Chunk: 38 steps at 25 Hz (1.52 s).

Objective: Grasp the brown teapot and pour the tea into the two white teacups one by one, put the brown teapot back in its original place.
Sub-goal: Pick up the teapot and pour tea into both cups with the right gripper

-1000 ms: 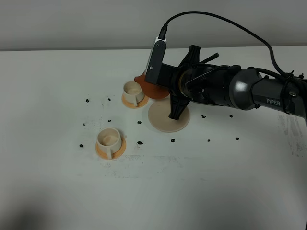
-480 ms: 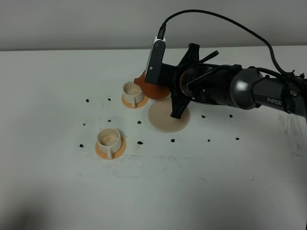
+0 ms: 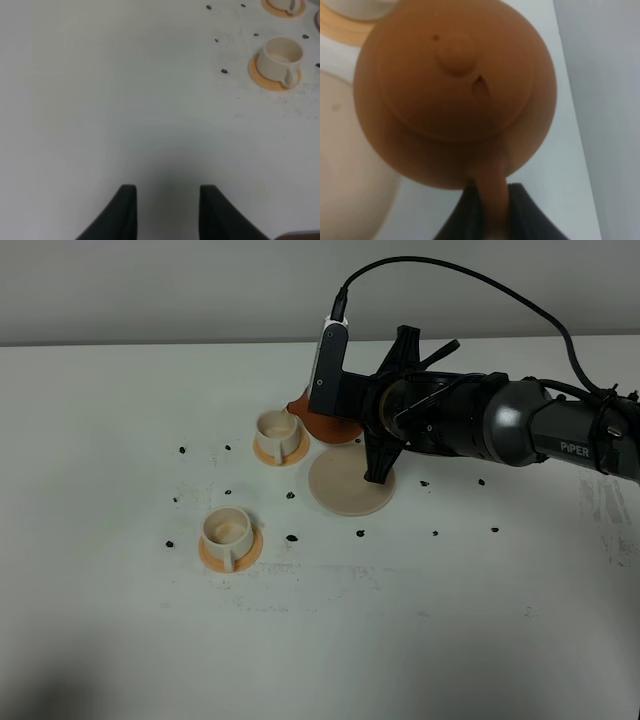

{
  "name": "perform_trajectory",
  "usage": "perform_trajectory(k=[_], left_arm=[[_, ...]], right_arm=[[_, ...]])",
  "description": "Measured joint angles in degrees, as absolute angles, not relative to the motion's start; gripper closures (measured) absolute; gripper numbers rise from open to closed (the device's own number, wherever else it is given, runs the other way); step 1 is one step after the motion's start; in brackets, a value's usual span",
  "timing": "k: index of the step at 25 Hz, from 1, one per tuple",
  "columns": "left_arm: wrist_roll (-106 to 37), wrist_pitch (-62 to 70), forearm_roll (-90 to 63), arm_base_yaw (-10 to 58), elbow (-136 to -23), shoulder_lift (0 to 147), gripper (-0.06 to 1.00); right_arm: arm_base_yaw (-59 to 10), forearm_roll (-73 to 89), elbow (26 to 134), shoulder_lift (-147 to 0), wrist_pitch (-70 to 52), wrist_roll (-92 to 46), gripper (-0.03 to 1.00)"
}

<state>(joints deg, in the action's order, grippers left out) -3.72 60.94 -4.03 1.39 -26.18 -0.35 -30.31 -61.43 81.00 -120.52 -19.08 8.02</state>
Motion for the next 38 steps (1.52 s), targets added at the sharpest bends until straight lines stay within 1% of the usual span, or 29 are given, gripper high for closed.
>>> perform_trajectory(k=[38], left_arm=[[-3.72, 60.94, -4.03, 1.39, -26.18, -0.35, 0.65]], right_arm=[[-30.31, -72.34, 81.0, -122.16, -17.52, 7.6, 0.88]])
